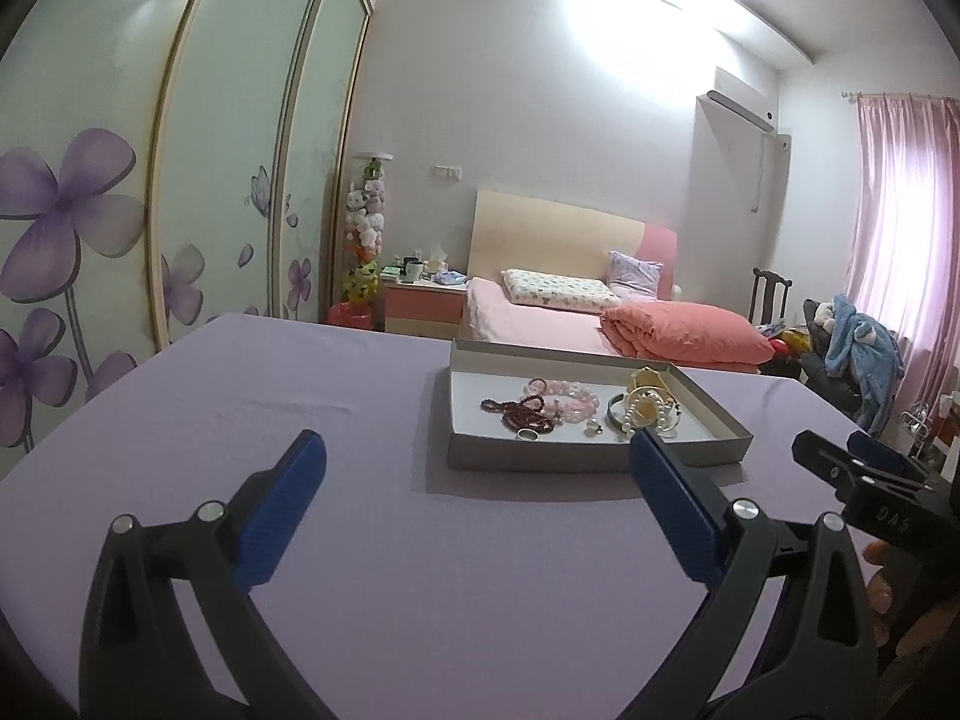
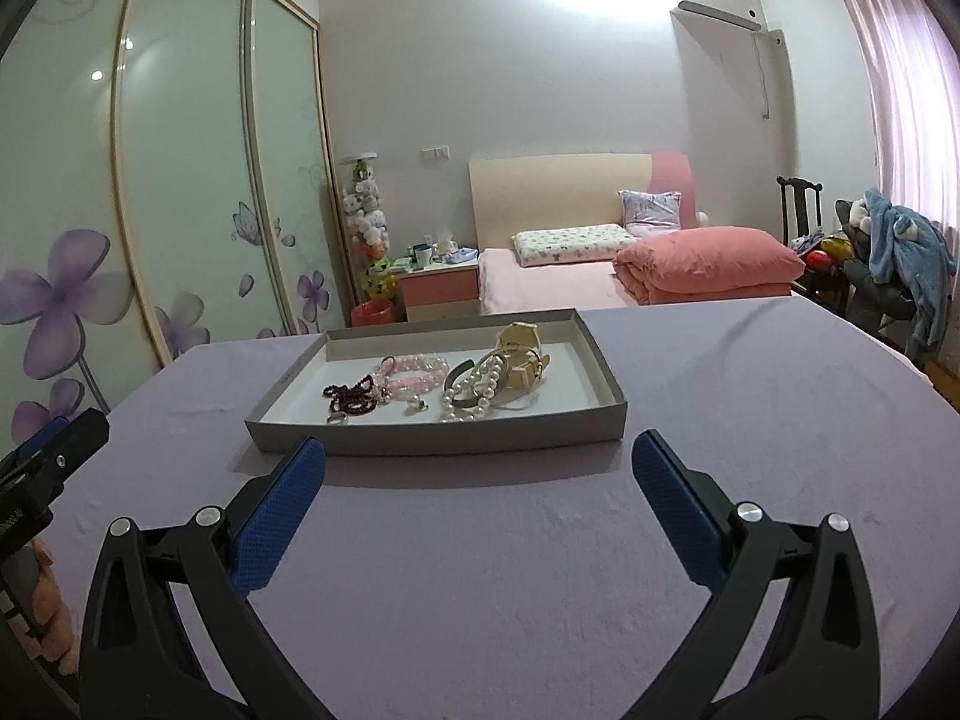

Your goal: Organize jewelry

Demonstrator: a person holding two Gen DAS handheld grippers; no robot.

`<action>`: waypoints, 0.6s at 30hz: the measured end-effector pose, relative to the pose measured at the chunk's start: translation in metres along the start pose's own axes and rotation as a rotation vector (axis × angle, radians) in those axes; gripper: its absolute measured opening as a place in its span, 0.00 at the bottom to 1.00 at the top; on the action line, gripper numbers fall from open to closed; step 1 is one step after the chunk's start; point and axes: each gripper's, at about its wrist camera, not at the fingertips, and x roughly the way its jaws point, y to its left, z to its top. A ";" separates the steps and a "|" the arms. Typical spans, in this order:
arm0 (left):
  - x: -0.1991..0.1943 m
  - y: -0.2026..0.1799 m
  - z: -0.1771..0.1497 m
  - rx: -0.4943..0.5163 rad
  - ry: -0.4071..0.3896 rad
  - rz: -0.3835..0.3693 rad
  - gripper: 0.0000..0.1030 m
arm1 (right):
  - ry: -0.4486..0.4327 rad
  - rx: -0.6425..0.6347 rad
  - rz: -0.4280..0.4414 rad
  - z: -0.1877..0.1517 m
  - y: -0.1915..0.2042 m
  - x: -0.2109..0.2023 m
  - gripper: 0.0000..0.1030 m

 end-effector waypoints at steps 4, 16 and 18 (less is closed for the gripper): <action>-0.002 -0.005 -0.001 0.010 -0.003 0.003 0.96 | -0.010 -0.010 -0.002 0.001 0.002 -0.003 0.98; -0.001 -0.011 -0.001 0.017 0.012 -0.020 0.96 | -0.007 -0.010 0.006 0.000 0.002 -0.004 0.98; 0.000 -0.010 0.000 0.017 0.016 -0.022 0.96 | -0.007 -0.010 0.007 0.000 0.002 -0.004 0.98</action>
